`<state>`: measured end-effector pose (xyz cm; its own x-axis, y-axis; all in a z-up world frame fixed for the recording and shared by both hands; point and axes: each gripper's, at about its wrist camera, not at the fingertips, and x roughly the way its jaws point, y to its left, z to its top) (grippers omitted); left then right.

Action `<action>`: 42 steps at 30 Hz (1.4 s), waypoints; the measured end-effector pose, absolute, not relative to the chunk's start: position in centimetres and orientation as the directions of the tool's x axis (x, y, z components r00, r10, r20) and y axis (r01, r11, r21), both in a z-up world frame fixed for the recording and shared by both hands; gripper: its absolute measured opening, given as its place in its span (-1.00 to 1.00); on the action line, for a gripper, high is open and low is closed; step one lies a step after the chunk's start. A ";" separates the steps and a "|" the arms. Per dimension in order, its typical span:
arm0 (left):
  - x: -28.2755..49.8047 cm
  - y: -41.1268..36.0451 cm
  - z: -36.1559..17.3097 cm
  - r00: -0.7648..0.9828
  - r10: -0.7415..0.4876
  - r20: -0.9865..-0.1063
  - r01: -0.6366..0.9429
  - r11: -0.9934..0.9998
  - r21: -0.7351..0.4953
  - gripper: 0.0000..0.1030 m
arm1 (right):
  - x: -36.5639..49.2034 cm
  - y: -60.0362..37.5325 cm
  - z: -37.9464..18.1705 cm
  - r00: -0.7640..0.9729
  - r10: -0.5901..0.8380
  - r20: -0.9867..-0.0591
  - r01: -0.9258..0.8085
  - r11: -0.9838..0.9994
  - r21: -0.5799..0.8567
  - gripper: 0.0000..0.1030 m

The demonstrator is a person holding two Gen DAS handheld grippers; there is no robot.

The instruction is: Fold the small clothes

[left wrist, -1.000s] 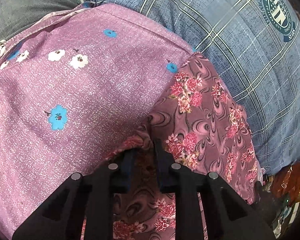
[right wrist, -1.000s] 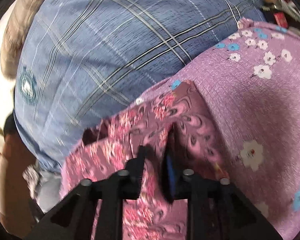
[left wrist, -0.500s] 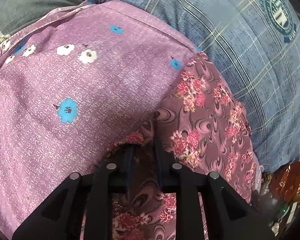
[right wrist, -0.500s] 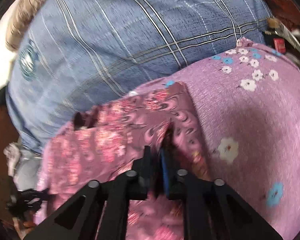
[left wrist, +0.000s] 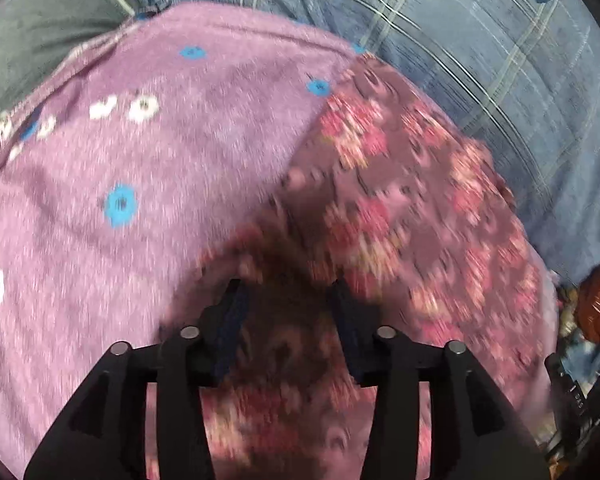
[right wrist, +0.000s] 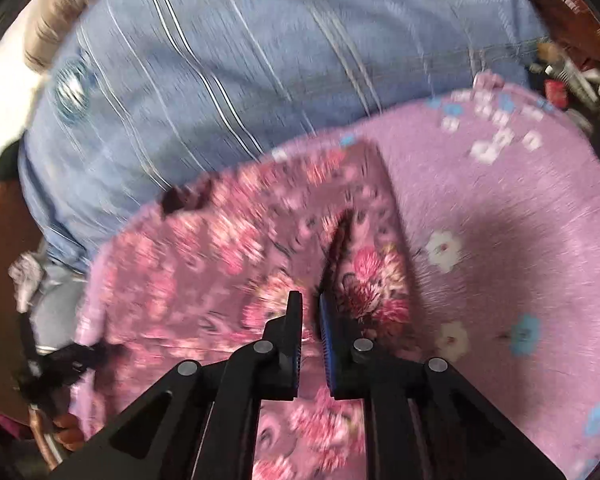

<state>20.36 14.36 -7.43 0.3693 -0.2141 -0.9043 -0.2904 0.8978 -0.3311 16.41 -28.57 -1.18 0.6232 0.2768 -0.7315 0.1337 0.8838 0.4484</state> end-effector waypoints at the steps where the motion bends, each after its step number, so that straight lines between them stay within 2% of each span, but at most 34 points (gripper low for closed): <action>1: 19.6 14.4 -7.1 0.354 -0.255 -0.900 -0.266 0.895 -0.358 -0.10 | 15.9 -28.9 -0.4 0.633 0.266 -0.727 0.129 0.890 0.438 -0.76; 3: 17.8 14.4 -6.5 0.313 -0.292 -0.904 -0.213 0.906 -0.367 0.02 | 13.6 -30.0 1.8 0.655 0.235 -0.718 0.116 0.908 0.403 -0.66; 5: 15.4 15.3 -5.8 0.278 -0.281 -0.919 -0.174 0.926 -0.336 0.11 | 11.3 -30.9 2.8 0.655 0.222 -0.722 0.106 0.919 0.379 -0.39; 9: 10.8 18.3 -4.7 0.251 -0.284 -0.925 -0.151 0.933 -0.328 0.16 | 6.0 -32.0 2.3 0.616 0.252 -0.746 0.080 0.923 0.378 -0.28; 11: 8.1 20.0 -4.8 0.228 -0.294 -0.928 -0.127 0.936 -0.327 0.27 | 2.5 -31.8 1.0 0.575 0.279 -0.769 0.060 0.923 0.379 -0.20; 14: 4.3 21.9 -5.7 0.182 -0.339 -0.923 -0.095 0.928 -0.360 0.46 | -1.2 -31.2 -1.3 0.511 0.294 -0.808 0.041 0.930 0.364 -0.18; 21: -1.5 21.9 -9.0 0.086 -0.393 -0.915 -0.055 0.916 -0.398 0.47 | -6.9 -31.3 -5.3 0.399 0.405 -0.823 0.023 0.892 0.451 -0.04; 24: -2.4 21.0 -10.0 0.058 -0.422 -0.905 -0.032 0.905 -0.424 0.47 | -7.6 -30.2 -6.0 0.321 0.485 -0.814 -0.041 0.866 0.499 0.05; 28: -2.8 19.7 -11.1 0.042 -0.436 -0.899 -0.015 0.899 -0.437 0.45 | -8.3 -27.1 -7.3 0.226 0.460 -0.859 -0.170 0.887 0.430 0.06; 29: -2.8 19.4 -11.1 0.049 -0.441 -0.896 -0.007 0.897 -0.442 0.39 | -8.3 -26.5 -7.7 0.211 0.443 -0.871 -0.190 0.893 0.408 0.06; 30: -3.0 19.2 -11.1 0.043 -0.446 -0.894 -0.002 0.895 -0.446 0.03 | -8.4 -26.0 -8.1 0.202 0.428 -0.881 -0.204 0.898 0.390 0.04; 31: -2.9 18.9 -11.3 0.026 -0.451 -0.892 0.004 0.893 -0.451 -0.47 | -8.4 -25.6 -8.6 0.186 0.415 -0.891 -0.221 0.901 0.373 -0.08; 32: -3.0 18.7 -11.6 0.005 -0.446 -0.895 0.012 0.895 -0.446 -0.65 | -8.5 -25.3 -8.9 0.176 0.410 -0.895 -0.238 0.900 0.365 -0.51; 33: -3.1 18.6 -11.7 -0.001 -0.436 -0.900 0.018 0.900 -0.435 -0.82 | -8.6 -25.0 -9.1 0.164 0.419 -0.893 -0.264 0.891 0.369 -0.81; 34: -3.2 18.6 -11.5 0.008 -0.423 -0.906 0.024 0.906 -0.422 -0.86 | -8.8 -24.9 -9.1 0.158 0.441 -0.883 -0.282 0.878 0.388 -0.91; 42: -4.2 18.2 -5.5 0.164 -0.533 -0.830 0.172 0.844 -0.507 -0.89 | -9.3 -25.0 -3.5 0.326 0.624 -0.710 -0.384 0.774 0.504 -0.92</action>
<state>-4.16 18.22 -5.49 0.1644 -0.5325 -0.8303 0.1720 0.8443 -0.5075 -9.31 -24.98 -3.48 0.3258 0.6244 -0.7099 -0.3840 0.7736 0.5041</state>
